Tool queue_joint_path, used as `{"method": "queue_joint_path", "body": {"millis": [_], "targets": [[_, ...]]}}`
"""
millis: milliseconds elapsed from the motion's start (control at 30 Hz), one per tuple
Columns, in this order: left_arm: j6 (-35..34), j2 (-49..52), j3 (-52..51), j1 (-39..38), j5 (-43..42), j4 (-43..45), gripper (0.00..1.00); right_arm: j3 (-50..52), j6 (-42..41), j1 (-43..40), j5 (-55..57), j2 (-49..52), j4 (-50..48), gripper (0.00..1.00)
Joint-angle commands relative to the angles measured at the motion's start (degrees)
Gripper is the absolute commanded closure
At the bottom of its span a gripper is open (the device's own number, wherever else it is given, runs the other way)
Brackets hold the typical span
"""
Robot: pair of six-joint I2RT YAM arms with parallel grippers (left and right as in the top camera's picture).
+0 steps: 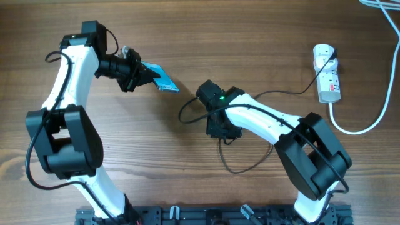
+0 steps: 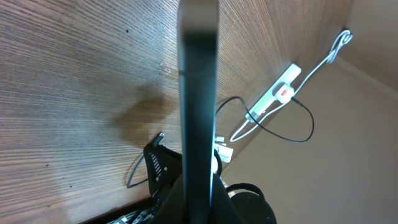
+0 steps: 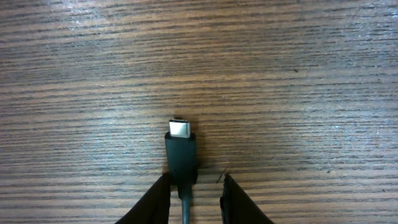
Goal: Plug charger to phone and switch on socket
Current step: 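Grasp the USB-C plug with the right gripper, then lift the plug and bring it under the phone's bottom port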
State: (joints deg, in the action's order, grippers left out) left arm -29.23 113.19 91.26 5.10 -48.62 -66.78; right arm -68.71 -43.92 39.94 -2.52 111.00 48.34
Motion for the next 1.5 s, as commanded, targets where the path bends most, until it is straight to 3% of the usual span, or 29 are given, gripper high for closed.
{"method": "queue_joint_path", "body": {"millis": [0, 200, 367, 667, 1233, 1333, 1467], "targets": [[0.5, -1.6, 0.8, 0.3, -1.0, -0.1, 0.96, 1.7, -1.1, 0.7, -0.7, 2.1, 0.3, 0.7], [0.5, -1.6, 0.8, 0.3, -1.0, -0.3, 0.96, 1.7, -1.0, 0.7, -1.0, 2.1, 0.5, 0.71], [0.5, -1.6, 0.8, 0.3, -1.0, -0.3, 0.96, 1.7, -1.1, 0.7, -0.9, 2.1, 0.3, 0.81], [0.5, -1.6, 0.8, 0.3, -1.0, -0.3, 0.96, 1.7, -1.1, 0.7, -1.6, 2.1, 0.4, 0.81], [0.5, -1.6, 0.8, 0.3, -1.0, -0.5, 0.96, 1.6, -0.6, 0.7, 0.2, 2.0, -1.2, 0.96], [5.6, -1.6, 0.8, 0.3, -5.4, 0.2, 0.96, 0.8, 0.9, 0.7, 0.1, 1.9, -1.0, 0.96], [17.7, -1.6, 0.8, 0.3, -20.3, 1.3, 0.96, -1.3, 5.3, 0.7, -4.3, -1.6, 0.2, 0.96]]}}
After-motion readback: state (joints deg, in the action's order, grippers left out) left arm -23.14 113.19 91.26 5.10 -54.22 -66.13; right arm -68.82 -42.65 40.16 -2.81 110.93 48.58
